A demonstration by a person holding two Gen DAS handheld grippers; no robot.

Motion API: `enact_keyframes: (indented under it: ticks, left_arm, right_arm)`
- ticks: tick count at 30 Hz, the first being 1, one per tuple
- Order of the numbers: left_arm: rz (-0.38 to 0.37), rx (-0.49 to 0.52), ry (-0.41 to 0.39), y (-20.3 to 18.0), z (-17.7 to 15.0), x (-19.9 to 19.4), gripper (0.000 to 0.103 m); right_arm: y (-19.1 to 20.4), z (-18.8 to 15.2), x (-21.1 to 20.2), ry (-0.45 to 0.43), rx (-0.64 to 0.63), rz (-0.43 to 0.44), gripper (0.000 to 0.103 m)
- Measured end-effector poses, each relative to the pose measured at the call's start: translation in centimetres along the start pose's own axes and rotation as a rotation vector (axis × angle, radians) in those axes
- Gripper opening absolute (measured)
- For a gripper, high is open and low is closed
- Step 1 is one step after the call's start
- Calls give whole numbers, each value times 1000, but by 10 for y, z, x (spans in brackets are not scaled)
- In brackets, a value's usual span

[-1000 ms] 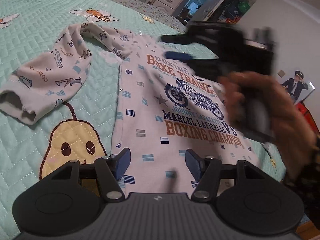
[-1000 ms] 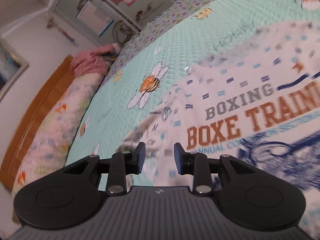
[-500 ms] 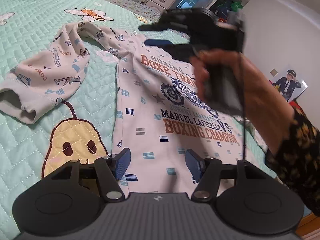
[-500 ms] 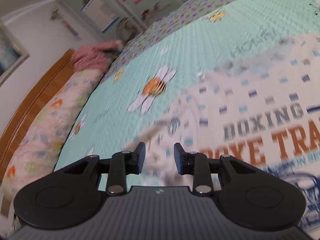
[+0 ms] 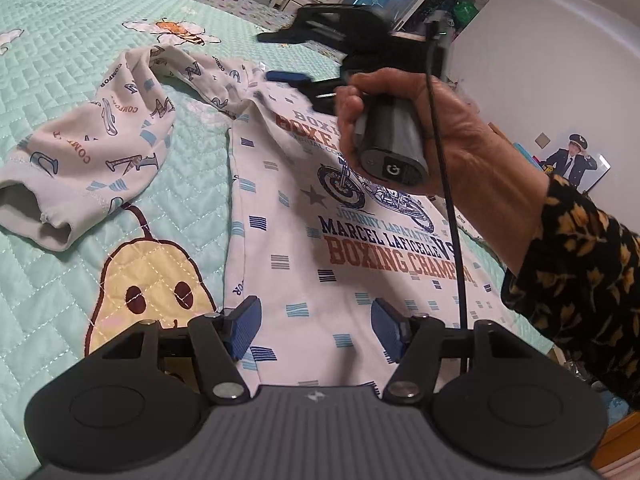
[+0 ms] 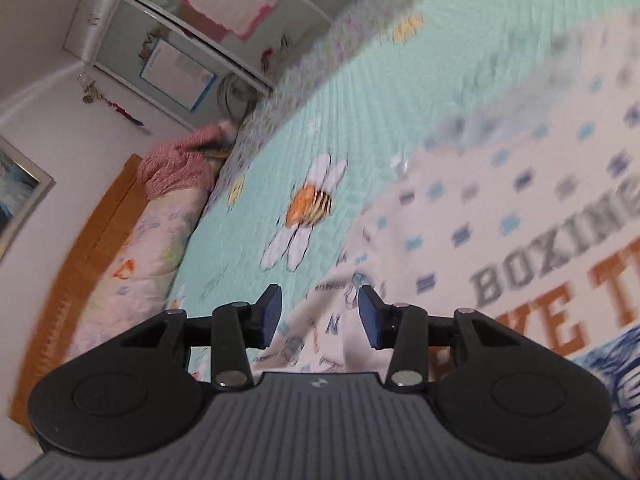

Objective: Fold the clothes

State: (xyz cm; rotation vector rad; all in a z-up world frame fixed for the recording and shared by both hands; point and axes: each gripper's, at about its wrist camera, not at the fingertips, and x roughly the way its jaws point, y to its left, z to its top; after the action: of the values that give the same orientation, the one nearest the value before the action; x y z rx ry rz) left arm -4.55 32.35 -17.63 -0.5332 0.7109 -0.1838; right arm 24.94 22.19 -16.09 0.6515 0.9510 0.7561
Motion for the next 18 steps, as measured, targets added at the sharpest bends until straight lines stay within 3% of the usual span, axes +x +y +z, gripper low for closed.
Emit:
enact_keyframes:
  ticks: [2,4,7,10,13,15,18]
  left_arm:
    - [10,18,-1,-2,-1,1,64]
    - [16,36,-3,-5,-2,1,64]
    - [14,41,-6,-5,-2,1,68]
    - [11,35,-6,-6,-1,2,70]
    - [9,33,-2,-6,-1,3,70]
    - [7,21,-3,-5,0,2,70]
    - [6,-2,-9,-5,0,1,70]
  right_arm:
    - [0,-9,25,138,-30,-4,47]
    - [11,-17,33,185,-107,-33,49]
    - [29,-16,18,112,-147,40,48]
    - [32,-13,20,48,-128,45,49]
    - [30,-25,65,326,-167,-6,50]
    - [43,-29,59,332,-281,0,52]
    - [50,-24,33,289,-261,72,52]
